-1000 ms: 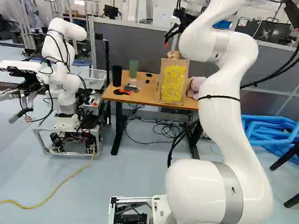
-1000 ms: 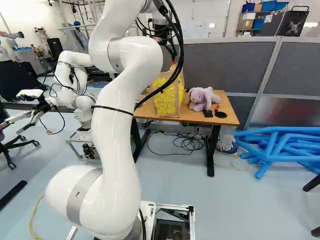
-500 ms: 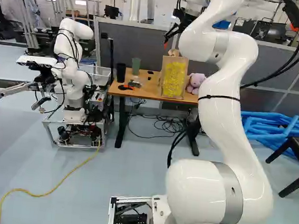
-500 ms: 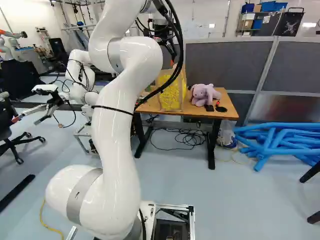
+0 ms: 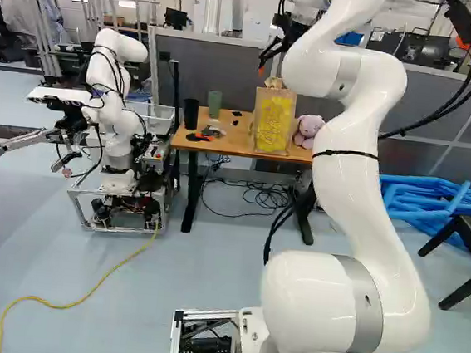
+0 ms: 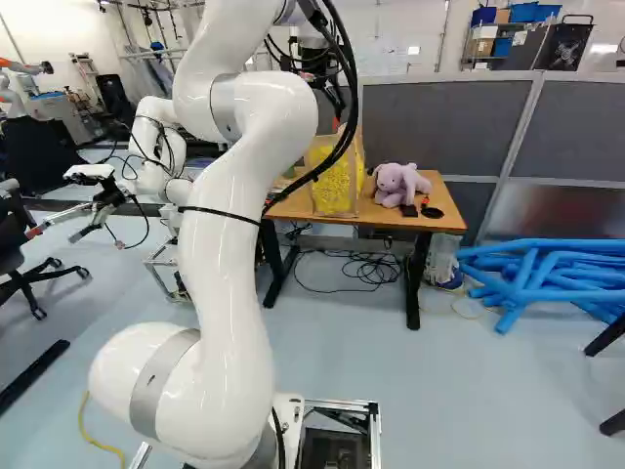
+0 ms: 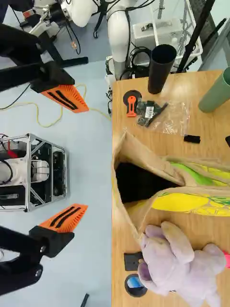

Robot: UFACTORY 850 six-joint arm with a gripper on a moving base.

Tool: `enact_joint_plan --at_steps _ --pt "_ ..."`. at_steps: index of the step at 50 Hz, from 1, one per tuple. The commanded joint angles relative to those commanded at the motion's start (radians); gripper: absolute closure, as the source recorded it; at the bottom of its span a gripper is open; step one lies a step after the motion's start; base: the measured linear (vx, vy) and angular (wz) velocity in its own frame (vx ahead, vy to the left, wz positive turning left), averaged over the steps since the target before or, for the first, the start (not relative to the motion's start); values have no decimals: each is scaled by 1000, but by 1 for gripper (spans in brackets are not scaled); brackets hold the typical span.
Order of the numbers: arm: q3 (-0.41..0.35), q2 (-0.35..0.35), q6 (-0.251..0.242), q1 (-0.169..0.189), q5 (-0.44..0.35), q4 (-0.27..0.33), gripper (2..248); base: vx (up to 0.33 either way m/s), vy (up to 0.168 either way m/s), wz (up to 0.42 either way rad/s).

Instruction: Pick up the bag on the ground and place it on the table

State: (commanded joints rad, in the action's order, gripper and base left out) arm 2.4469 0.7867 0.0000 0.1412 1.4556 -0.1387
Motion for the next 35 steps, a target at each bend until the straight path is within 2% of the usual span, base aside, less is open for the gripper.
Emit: enact_joint_plan --at_steps 18,35 --pt "-14 -6 0 -1 -14 1 3 0 0 0" --pt "-60 -27 0 -4 -59 4 3 0 0 0"
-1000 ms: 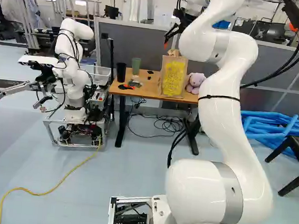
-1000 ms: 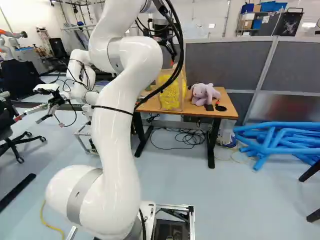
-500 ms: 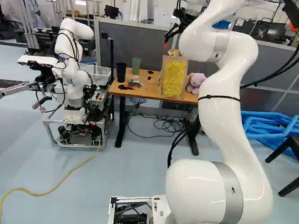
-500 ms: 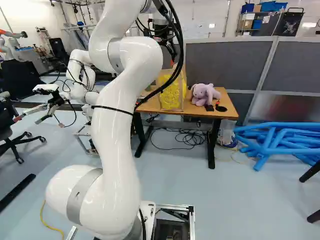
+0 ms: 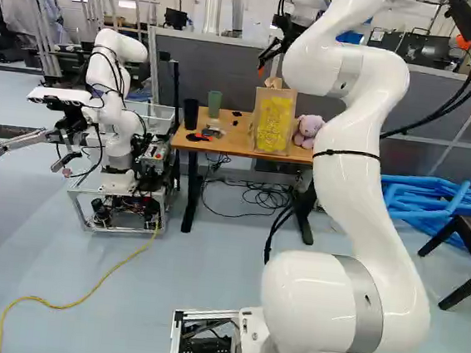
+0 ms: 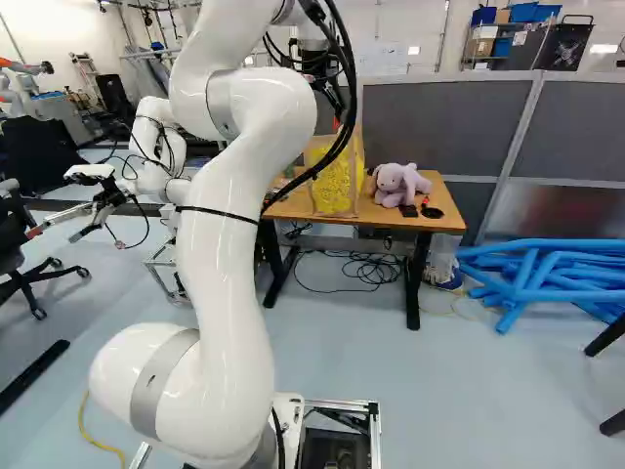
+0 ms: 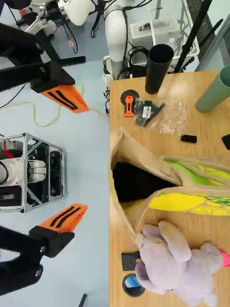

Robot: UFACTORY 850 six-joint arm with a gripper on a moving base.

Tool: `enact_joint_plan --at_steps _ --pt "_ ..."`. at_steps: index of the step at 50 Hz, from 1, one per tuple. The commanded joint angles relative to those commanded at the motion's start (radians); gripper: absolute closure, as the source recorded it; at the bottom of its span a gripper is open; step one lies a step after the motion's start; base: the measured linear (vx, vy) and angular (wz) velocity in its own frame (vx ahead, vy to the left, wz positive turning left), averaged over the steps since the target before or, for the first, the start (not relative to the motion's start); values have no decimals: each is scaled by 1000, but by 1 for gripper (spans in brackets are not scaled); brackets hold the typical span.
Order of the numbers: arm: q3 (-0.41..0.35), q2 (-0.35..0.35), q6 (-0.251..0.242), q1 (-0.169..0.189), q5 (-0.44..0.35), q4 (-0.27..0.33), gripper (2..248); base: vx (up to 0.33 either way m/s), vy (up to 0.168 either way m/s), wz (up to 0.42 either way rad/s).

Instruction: Pick up the bag on the ground and place it on the table

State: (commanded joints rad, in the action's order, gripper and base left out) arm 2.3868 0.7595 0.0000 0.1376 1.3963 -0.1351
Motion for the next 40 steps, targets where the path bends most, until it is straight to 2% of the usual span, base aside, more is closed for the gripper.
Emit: enact_joint_plan --at_steps 20,40 --pt "-96 -43 0 -6 -94 6 3 0 0 0" --pt "-238 -107 0 -14 -234 14 3 0 0 0"
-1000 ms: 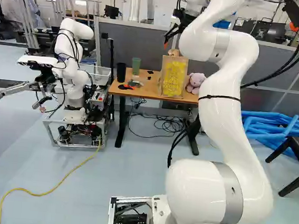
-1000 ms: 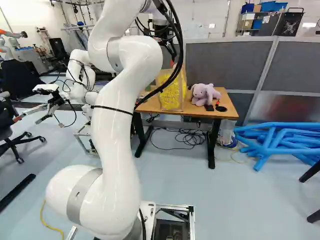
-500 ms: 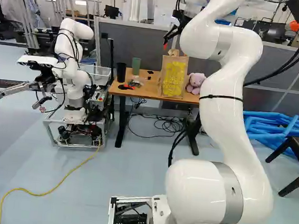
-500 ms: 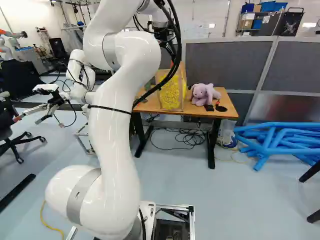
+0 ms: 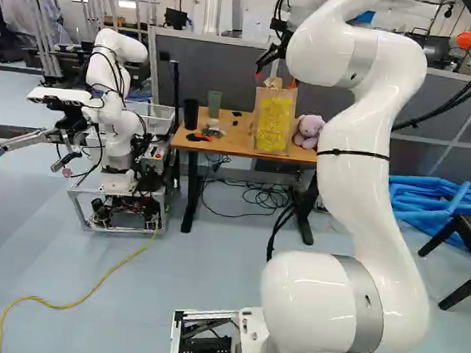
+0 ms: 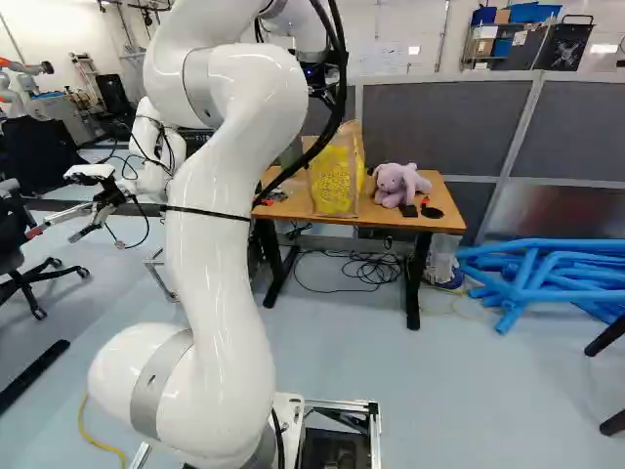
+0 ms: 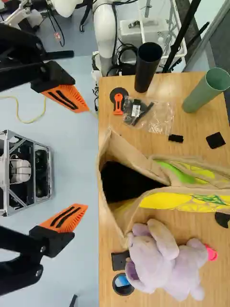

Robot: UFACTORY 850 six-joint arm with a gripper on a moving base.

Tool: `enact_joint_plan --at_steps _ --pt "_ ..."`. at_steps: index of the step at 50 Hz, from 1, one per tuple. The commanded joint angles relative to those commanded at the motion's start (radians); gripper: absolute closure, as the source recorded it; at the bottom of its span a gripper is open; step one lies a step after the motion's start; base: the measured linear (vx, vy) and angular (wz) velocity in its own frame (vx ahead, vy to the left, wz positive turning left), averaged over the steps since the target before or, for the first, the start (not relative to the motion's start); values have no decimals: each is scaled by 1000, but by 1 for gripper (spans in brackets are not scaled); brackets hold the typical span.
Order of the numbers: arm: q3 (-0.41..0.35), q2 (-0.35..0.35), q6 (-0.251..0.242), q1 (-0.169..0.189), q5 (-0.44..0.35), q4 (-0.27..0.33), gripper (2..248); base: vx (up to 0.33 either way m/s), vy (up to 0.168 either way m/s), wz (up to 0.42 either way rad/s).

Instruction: Pick up the bag on the ground and place it on the table

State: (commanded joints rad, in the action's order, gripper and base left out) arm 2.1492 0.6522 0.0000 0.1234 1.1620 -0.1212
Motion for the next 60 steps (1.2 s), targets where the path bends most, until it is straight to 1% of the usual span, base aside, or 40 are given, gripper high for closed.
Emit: enact_joint_plan --at_steps 15,30,45,60 --pt "-135 -61 0 -8 -133 8 3 0 0 0" --pt "-295 -133 0 -18 -291 17 3 0 0 0" --pt "-483 -218 0 -29 -476 28 3 0 0 0" --pt "-690 -311 0 -41 -680 41 3 0 0 0"
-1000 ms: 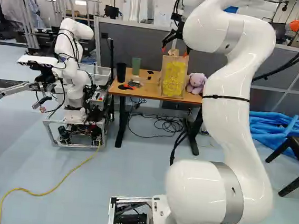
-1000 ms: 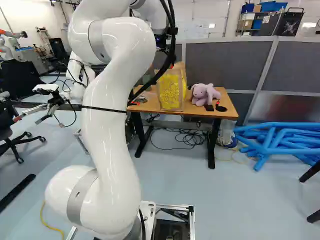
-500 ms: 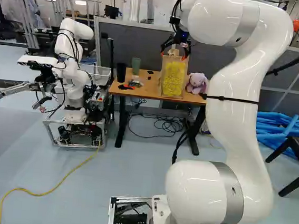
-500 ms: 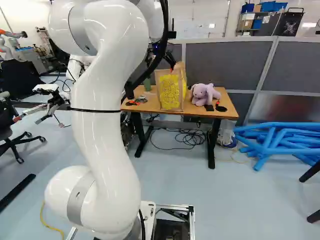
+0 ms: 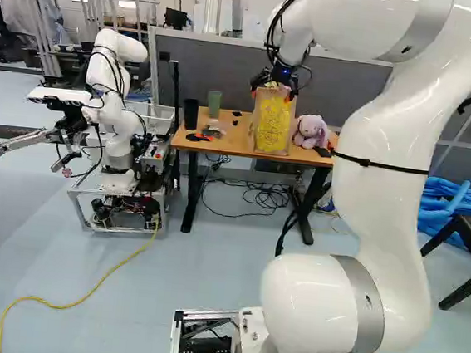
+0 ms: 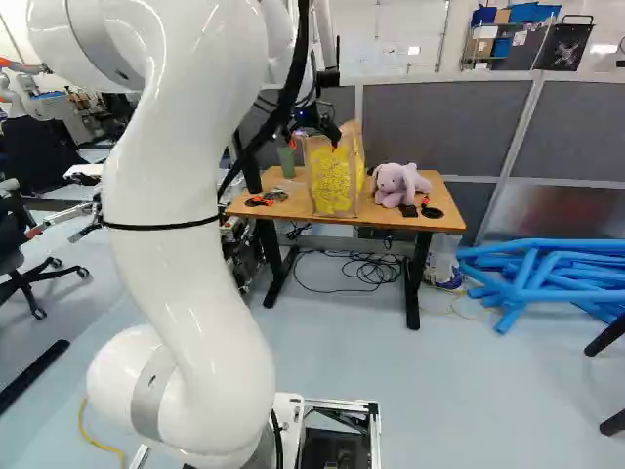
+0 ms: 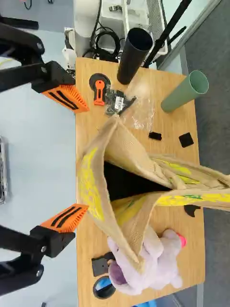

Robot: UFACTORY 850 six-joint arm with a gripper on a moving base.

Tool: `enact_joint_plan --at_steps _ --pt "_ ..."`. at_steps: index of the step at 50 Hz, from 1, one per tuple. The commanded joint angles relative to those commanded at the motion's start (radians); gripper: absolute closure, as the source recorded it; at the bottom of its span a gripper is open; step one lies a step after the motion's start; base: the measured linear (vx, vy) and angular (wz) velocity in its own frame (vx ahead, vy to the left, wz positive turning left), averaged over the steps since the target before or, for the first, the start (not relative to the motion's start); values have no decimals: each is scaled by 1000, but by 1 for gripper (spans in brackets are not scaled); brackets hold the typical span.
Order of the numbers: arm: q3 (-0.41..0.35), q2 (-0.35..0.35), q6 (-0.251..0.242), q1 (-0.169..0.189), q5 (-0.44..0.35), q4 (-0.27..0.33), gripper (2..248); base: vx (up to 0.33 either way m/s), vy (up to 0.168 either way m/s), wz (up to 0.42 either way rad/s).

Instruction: Pick up the bag on the ground and place it on the table

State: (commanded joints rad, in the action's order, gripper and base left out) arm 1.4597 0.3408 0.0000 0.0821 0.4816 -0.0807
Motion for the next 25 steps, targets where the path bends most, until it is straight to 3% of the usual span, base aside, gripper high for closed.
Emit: enact_joint_plan --at_steps 25 --pt "-349 -158 0 -21 -344 21 3 0 0 0"
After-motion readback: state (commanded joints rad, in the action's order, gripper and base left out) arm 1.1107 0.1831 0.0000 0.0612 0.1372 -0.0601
